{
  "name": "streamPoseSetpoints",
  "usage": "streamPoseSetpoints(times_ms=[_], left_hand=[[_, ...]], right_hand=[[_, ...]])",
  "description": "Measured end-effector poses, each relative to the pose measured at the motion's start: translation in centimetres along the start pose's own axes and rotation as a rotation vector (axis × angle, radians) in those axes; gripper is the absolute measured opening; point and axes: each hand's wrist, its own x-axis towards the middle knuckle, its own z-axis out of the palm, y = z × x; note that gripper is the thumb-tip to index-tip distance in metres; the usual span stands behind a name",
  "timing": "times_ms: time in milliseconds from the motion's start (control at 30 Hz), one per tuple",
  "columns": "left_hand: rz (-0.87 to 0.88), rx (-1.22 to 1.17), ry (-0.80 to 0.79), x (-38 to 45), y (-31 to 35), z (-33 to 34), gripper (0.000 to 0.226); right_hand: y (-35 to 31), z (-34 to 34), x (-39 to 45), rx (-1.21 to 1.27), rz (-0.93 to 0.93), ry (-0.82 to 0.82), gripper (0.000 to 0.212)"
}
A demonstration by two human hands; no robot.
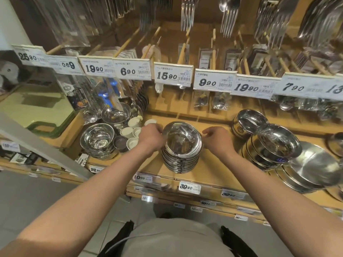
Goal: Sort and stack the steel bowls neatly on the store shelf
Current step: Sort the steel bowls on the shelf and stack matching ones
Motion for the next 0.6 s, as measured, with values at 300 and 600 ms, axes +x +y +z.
streamPoseSetpoints(times_ms=[300,600], left_hand=[[-0.264,-0.240,-0.060,-1.1,-0.6,1.4,0.012],[-0.160,-0.134,-0.002,-1.1,-0.7,1.1,0.012]], right_hand=[[0.0,-0.4,0.0,0.039,0.029,-0.072,0.012],[0.0,-0.1,-0.3,-0.024,0.003,-0.083,0.018]])
